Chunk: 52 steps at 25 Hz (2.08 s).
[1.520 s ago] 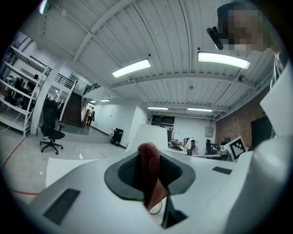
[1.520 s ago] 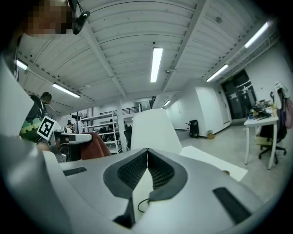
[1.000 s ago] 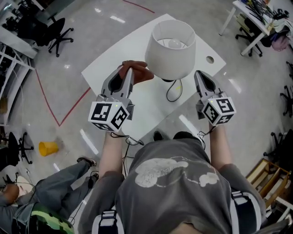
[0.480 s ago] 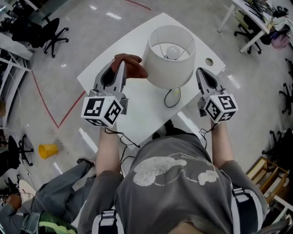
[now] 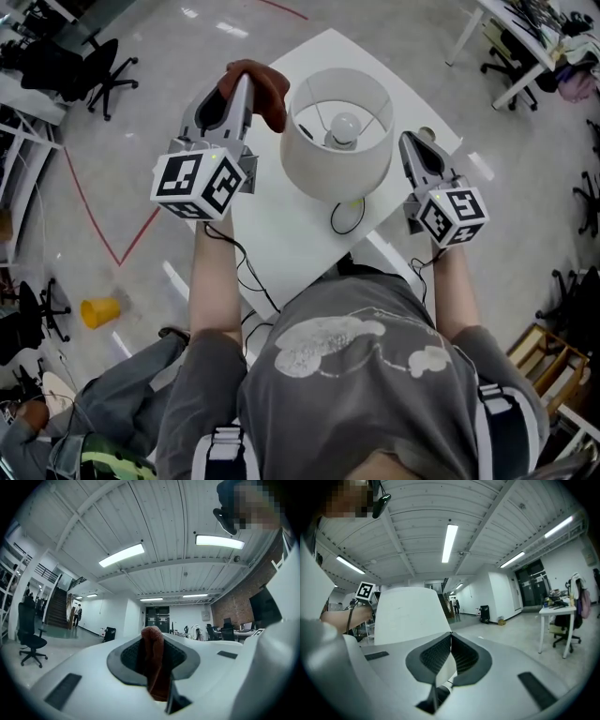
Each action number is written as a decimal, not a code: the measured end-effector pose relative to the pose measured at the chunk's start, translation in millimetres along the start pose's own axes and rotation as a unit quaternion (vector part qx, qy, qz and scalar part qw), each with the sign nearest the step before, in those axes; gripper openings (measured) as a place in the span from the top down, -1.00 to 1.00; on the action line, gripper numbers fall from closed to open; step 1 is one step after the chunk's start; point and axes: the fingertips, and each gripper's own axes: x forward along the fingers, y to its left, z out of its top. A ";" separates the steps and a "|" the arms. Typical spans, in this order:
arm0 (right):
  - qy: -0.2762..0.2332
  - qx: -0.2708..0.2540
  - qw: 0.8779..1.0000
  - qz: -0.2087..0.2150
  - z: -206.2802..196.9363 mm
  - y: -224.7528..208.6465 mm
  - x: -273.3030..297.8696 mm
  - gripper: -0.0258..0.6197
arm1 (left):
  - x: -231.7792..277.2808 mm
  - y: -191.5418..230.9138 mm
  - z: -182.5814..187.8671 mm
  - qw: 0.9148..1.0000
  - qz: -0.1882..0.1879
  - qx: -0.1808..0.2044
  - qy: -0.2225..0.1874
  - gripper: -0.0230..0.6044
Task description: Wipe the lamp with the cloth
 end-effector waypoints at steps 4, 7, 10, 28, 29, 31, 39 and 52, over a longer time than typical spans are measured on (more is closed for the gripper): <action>0.002 0.007 1.000 0.005 -1.4 -4.3 7.1 0.91 | 22.5 -5.5 7.0 1.000 -0.018 -0.005 -0.012 0.70; 0.002 0.011 1.000 0.004 -1.6 -8.2 10.8 0.91 | 33.1 -6.6 -5.5 0.999 -0.029 -0.024 -0.001 0.70; 0.005 0.012 1.000 0.002 -3.7 -11.6 13.2 0.91 | 37.2 -6.3 -23.9 0.998 -0.037 -0.053 0.011 0.70; 0.025 0.016 1.000 -0.002 -26.7 -6.0 3.8 0.91 | 15.8 -5.4 -116.4 0.993 -0.030 -0.032 0.106 0.70; 0.026 0.016 1.000 -0.003 -27.6 -4.6 2.1 0.91 | 12.5 -3.1 -122.4 0.993 -0.025 -0.035 0.111 0.70; 0.028 0.017 0.999 -0.005 -29.3 -3.6 -1.9 0.91 | 6.1 0.5 -134.5 0.992 -0.015 -0.037 0.124 0.70; 0.024 0.017 1.000 -0.010 -27.6 2.7 -18.1 0.91 | -24.6 8.2 -117.8 0.993 0.022 -0.068 0.093 0.70; 0.018 0.009 1.000 -0.009 -27.9 29.7 -29.0 0.91 | -54.1 -54.1 -16.1 0.998 -0.053 -0.036 -0.008 0.70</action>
